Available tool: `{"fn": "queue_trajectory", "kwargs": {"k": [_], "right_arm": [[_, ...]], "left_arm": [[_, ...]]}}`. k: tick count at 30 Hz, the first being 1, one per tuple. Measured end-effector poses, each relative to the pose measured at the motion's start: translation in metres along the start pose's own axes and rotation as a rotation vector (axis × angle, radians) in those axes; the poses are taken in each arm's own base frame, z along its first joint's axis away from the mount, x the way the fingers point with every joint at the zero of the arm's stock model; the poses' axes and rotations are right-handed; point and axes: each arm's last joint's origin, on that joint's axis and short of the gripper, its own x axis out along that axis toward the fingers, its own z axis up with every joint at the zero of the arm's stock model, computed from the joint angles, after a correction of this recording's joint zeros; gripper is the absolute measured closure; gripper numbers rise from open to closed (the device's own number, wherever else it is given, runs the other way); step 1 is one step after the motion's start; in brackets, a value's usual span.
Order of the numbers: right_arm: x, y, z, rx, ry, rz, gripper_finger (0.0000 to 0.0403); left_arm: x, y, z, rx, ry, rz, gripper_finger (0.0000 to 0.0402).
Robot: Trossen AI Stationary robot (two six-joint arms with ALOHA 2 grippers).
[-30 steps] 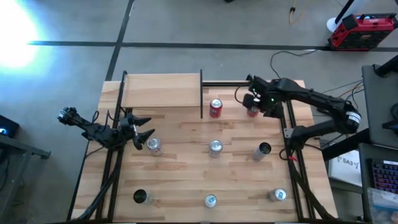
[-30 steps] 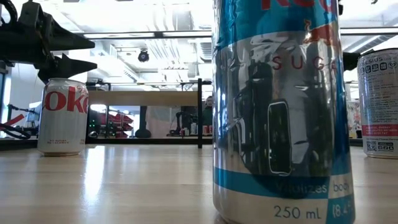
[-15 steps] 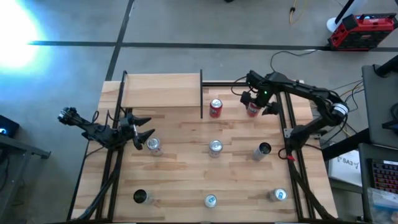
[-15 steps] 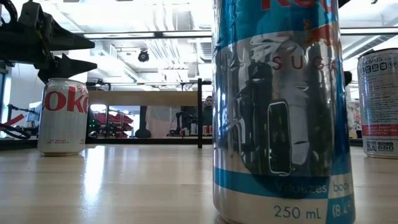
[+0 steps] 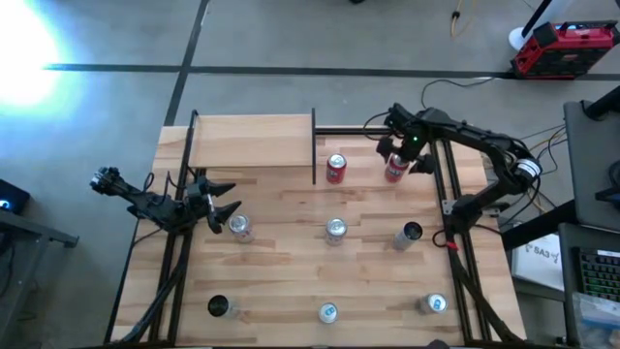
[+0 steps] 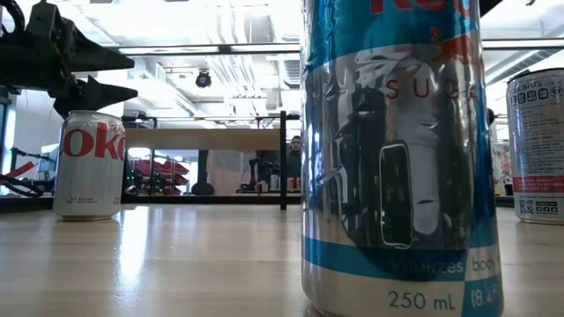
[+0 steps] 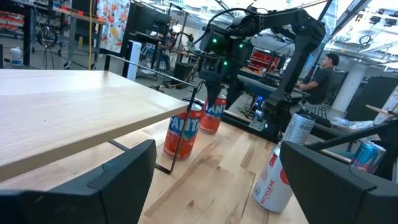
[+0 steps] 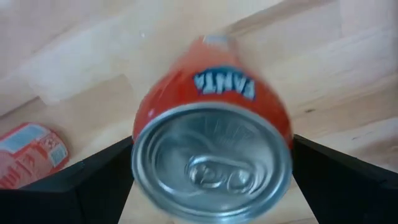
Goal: Place canned beverage on shelf
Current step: Move the right orange soda can to the center of the table
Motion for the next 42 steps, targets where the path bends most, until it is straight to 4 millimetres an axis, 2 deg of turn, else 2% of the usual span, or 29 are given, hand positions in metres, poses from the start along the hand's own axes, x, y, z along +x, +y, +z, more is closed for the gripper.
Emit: {"fn": "queue_trajectory", "kwargs": {"k": [16,19,24,28,33,42], "right_arm": [[0.01,0.01,0.006,0.014,-0.044,0.02,0.002],[0.014,0.01,0.007,0.002,-0.037,0.005,0.0042],[0.018,0.012,0.007,-0.011,-0.016,-0.009,0.0114],[0.018,0.013,0.004,-0.017,0.009,-0.005,0.0114],[0.008,0.013,-0.011,-0.032,0.046,-0.023,0.0114],[-0.029,0.038,-0.048,-0.182,-0.029,-0.029,0.0114]], "left_arm": [[0.0,0.0,0.0,0.0,0.0,0.0,0.0075],[0.0,0.0,0.0,0.0,0.0,0.0,0.0075],[0.0,0.0,0.0,0.0,0.0,0.0,0.0075],[0.0,0.0,0.0,0.0,0.0,0.0,0.0075],[0.0,0.0,0.0,0.0,0.0,0.0,0.0075],[0.0,0.0,0.0,0.0,0.0,0.0,0.0075]]}}
